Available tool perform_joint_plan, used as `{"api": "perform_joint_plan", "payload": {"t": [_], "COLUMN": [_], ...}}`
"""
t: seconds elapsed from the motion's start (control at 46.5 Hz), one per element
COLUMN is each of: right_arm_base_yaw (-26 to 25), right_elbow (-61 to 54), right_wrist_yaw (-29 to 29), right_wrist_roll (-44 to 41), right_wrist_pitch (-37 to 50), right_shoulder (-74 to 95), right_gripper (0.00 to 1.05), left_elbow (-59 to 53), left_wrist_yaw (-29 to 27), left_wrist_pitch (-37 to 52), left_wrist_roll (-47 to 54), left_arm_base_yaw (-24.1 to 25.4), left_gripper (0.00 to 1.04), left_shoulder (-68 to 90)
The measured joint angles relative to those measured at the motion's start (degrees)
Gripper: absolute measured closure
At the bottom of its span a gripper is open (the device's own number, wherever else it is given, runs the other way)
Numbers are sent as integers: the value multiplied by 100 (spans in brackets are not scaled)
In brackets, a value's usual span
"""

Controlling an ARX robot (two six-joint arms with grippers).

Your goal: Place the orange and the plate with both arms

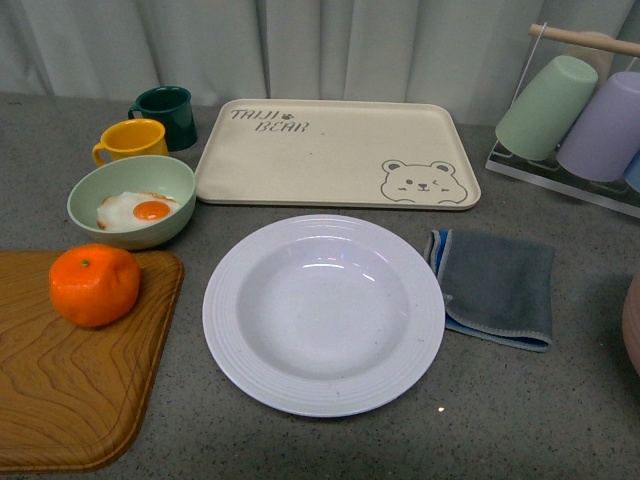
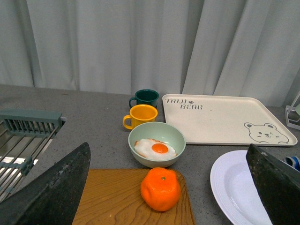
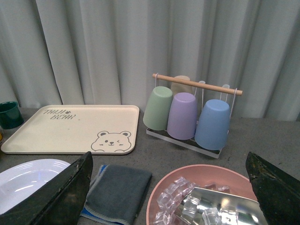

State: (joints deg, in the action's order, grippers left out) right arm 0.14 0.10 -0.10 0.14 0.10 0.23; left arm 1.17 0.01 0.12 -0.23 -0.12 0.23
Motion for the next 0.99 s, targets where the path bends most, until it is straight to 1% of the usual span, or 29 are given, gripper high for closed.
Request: {"api": "perform_joint_plan", "payload": {"t": [0.774,0.839,0.86,0.989], "right_arm_base_yaw": [0,0,0,0], "right_elbow": [0,0,0,0], "right_wrist_yaw": [0,0,0,0], "right_wrist_roll": [0,0,0,0], "right_wrist_pitch": [0,0,0,0], "right_shoulder": [0,0,0,-2], "right_gripper": [9,9,9,9], "left_elbow": [0,236,264,627], "left_wrist_yaw": [0,-181,-186,-74], "left_wrist_pitch": [0,-654,-623,459], "left_wrist_roll": [0,-354,-470,-992], "left_arm_base_yaw": [0,-122,-142,-398], "left_gripper": [7,7,7,7], "left_shoulder": [0,553,802,2968]}}
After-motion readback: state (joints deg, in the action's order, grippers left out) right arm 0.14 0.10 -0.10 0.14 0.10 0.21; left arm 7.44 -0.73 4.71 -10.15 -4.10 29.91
